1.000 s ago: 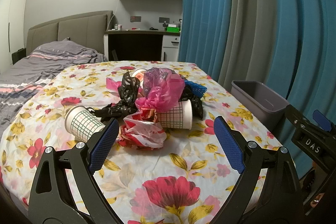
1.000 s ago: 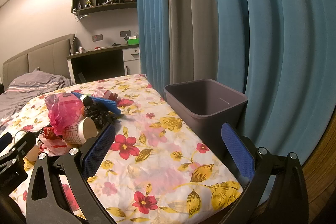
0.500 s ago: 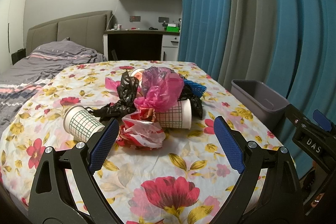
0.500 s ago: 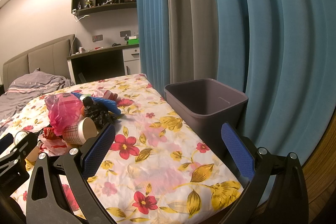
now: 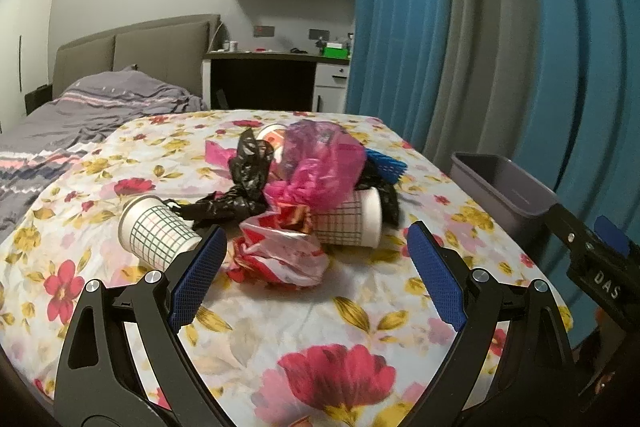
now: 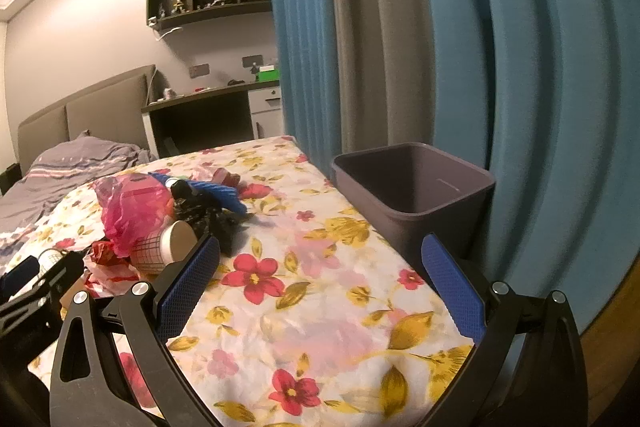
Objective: Collect trash
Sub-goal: 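Grasp the pink plastic bag with the left tool while the right tool grasps the red-white bag, then lift both held bags and carry them toward the grey bin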
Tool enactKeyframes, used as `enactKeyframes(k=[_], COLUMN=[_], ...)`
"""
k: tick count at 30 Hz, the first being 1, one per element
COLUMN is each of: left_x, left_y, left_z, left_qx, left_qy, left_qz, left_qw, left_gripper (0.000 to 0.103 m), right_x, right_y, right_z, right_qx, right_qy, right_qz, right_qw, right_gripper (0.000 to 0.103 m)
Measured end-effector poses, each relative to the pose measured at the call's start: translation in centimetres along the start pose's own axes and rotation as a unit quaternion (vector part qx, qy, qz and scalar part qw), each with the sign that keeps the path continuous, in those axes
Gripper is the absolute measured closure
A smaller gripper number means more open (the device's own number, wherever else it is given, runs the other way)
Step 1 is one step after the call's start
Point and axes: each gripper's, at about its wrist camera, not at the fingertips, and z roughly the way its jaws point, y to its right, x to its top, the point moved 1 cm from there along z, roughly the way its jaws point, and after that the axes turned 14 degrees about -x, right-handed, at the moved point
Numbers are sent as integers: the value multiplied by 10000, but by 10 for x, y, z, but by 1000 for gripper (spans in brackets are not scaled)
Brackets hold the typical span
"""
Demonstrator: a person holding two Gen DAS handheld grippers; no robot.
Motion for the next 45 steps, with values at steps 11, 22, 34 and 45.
enactKeyframes(k=[11,22,34,45], left_x=[23,49,48,62], left_y=[-25,-38,-48,-63], left_z=[25,88,100,33], left_qx=[3,-212,-482,-262], left_qy=[22,-406,-453,415], left_qz=[-63,-221,-406,-559], left_qw=[10000,9987,9970,9972], left_gripper=[14,36,77,83], right_x=[-5,-5,-8,-18], right_y=[-26,-39,-60,-93], right_z=[25,40,54,45], right_qx=[302,560,887,1469], right_qy=[-119,-215,-344,-462], right_qz=[-83,-209,-398,-716], right_qw=[9994,9980,9947,9855], right_gripper=[5,10,17,32])
